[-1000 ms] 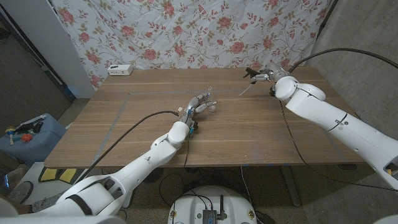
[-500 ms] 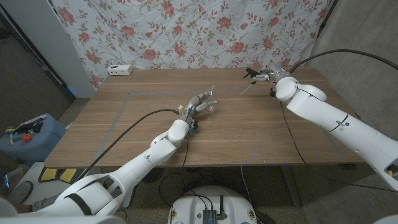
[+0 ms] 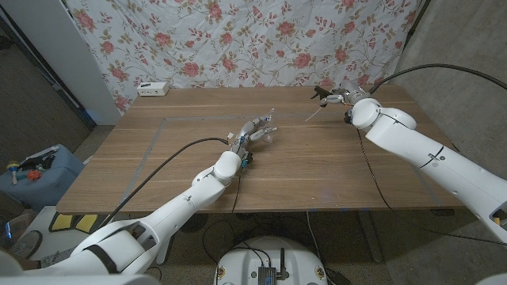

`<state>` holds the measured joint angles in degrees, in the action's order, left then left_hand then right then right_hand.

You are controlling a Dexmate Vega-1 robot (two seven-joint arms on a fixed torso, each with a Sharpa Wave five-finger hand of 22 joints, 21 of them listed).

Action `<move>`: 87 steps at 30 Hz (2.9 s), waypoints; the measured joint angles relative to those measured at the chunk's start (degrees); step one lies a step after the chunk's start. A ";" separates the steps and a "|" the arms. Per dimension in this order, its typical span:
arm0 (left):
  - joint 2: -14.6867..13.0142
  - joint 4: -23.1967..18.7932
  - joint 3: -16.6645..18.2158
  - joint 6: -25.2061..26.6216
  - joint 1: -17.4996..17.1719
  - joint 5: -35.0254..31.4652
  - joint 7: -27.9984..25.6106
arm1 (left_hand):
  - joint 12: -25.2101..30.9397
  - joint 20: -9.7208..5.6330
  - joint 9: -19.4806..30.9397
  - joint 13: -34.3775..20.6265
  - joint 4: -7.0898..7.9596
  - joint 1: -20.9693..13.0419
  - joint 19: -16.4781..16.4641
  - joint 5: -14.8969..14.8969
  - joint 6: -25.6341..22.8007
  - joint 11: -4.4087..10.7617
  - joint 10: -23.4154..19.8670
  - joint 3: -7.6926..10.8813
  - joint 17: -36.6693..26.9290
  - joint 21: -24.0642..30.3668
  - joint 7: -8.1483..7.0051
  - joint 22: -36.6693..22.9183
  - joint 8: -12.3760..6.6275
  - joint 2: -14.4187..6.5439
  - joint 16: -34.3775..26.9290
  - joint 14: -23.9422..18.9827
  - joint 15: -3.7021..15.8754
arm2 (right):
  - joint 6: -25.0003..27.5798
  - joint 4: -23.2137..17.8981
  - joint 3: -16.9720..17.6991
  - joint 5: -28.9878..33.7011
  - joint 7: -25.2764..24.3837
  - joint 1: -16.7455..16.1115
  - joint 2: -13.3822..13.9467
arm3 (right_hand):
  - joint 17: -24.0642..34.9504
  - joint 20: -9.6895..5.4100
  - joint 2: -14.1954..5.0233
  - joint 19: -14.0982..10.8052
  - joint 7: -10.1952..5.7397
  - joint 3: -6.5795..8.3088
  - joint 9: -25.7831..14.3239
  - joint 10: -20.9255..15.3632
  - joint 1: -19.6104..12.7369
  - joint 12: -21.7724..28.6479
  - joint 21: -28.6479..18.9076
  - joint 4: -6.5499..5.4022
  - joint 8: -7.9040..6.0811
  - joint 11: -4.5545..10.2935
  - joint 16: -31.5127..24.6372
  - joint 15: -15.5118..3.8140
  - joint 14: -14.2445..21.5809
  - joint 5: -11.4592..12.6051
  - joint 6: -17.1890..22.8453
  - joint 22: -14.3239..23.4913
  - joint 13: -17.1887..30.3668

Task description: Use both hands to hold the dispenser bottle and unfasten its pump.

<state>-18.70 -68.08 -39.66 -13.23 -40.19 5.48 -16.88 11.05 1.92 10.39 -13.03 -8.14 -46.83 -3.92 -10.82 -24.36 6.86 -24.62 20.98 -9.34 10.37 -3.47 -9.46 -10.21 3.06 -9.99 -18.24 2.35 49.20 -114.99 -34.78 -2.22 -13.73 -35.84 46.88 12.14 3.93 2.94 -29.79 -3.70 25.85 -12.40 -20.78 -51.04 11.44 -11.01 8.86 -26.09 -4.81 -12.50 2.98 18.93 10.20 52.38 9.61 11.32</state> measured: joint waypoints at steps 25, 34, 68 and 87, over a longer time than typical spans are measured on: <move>0.42 1.45 0.10 -1.87 -0.73 -0.60 -2.12 | 0.16 -1.11 0.01 0.79 -0.24 0.00 -1.10 -0.19 -0.40 0.31 -0.31 -0.23 0.00 0.28 -0.84 0.00 0.00 0.00 0.00 -0.61 0.01 | -0.07 -0.03 0.21 -0.15 -0.76 -0.56 -0.24 | -0.01 0.00 0.01 0.00 0.00 -0.01 0.00 0.00 0.00 0.01 0.00 0.01 0.12 0.00 -0.02 0.00 0.00 -0.01 0.00 0.00 0.00; 0.14 1.10 0.35 -2.02 -1.69 -0.74 -2.81 | 0.23 -1.12 -0.27 1.06 -0.24 0.00 -1.10 -0.19 -0.71 0.30 -0.31 -0.23 -0.01 0.28 -1.15 0.00 0.00 0.00 0.00 -0.61 0.00 | 0.55 -0.89 0.37 -0.17 -1.29 -1.05 -0.24 | -0.01 0.00 0.01 0.00 0.00 -0.08 0.00 0.00 0.00 0.03 0.00 0.08 0.22 0.00 -0.02 0.00 0.00 -0.02 0.00 0.00 0.00; -0.99 0.05 1.22 -1.09 -1.94 0.75 -1.06 | -0.50 -0.06 -0.26 1.85 0.59 0.55 -0.03 -0.46 8.37 -1.43 7.45 -2.80 -0.01 0.20 -0.56 -0.13 0.30 0.53 0.28 6.25 -0.02 | 0.60 -0.06 -0.81 0.11 -1.18 0.33 -1.30 | -0.02 0.31 0.14 -0.31 0.00 0.00 0.00 0.00 0.18 0.03 0.00 -0.01 -0.02 0.00 -0.02 0.00 0.00 -0.22 0.00 0.00 0.00; -1.83 -0.46 1.46 -0.02 -1.09 3.10 2.76 | -0.50 0.95 -0.25 2.11 1.19 3.70 2.05 -1.97 13.13 -3.40 12.60 -5.30 -0.15 -0.28 1.22 -0.03 0.30 2.18 0.28 11.09 -1.03 | -0.15 1.98 -1.35 0.38 -1.21 0.76 -2.18 | -0.02 0.31 0.13 -0.31 0.00 0.00 0.00 0.00 0.32 0.03 0.00 -0.01 0.19 0.00 -0.02 0.00 0.00 -0.23 0.00 0.00 0.00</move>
<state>-20.53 -68.53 -38.21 -13.25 -41.28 8.58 -14.12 10.55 2.86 10.13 -10.92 -6.95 -43.13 -1.87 -12.79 -11.22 3.46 -12.01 15.68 -9.49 10.08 -2.25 -9.49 -9.91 5.25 -9.71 -7.15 1.33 49.05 -113.01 -36.13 -1.84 -14.94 -35.08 44.70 12.12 4.24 3.07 -30.10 -3.70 25.85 -12.40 -20.78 -50.71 11.47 -11.01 8.85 -25.91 -4.82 -12.52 2.97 18.93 9.97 52.38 9.62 11.31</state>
